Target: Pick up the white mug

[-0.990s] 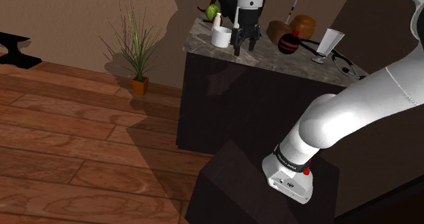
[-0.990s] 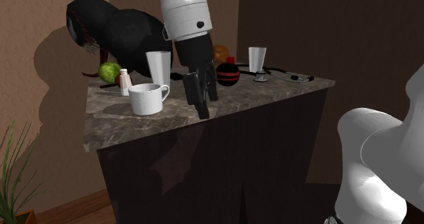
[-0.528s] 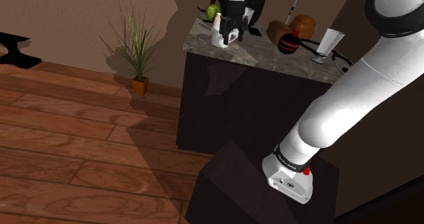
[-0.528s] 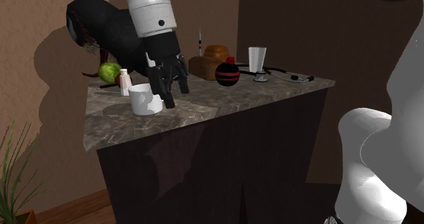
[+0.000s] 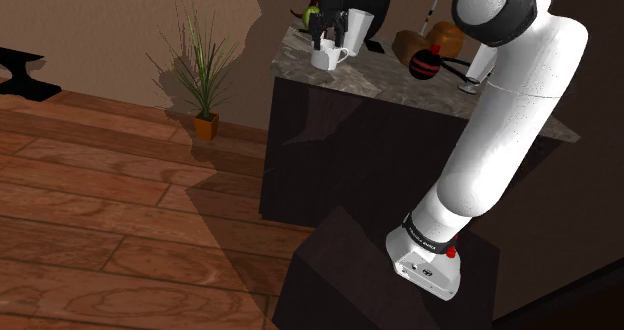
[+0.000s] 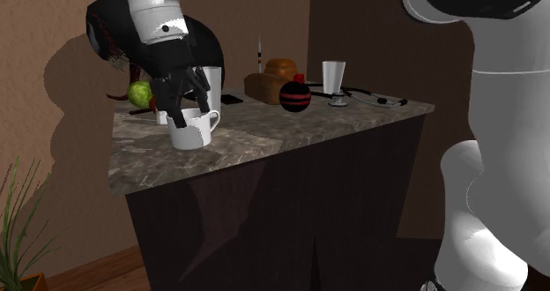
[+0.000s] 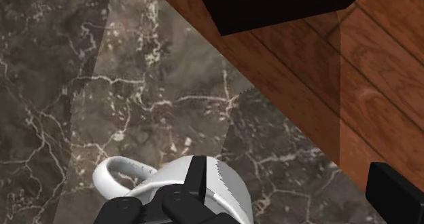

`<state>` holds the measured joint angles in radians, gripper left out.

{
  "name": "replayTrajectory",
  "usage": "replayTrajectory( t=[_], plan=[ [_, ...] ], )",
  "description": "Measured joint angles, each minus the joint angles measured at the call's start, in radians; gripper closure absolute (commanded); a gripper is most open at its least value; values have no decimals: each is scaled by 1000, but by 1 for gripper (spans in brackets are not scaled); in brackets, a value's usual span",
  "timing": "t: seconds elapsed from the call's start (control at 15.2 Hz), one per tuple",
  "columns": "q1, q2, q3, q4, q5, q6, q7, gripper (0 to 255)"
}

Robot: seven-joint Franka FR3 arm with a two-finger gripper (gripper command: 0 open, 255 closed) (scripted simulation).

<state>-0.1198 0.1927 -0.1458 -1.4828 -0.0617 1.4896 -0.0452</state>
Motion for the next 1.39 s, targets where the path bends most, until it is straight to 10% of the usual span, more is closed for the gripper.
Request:
replayTrajectory(
  t=[0.33,0.79,0.86,1.39],
  plan=[
    [-36,220,-11,310,31,-84,-32,0],
    [-36,221,-10,225,32,2,-28,0],
    [-36,221,-10,221,32,7,-28,255],
    [-37,222,-10,217,32,11,-29,255]
  ],
)
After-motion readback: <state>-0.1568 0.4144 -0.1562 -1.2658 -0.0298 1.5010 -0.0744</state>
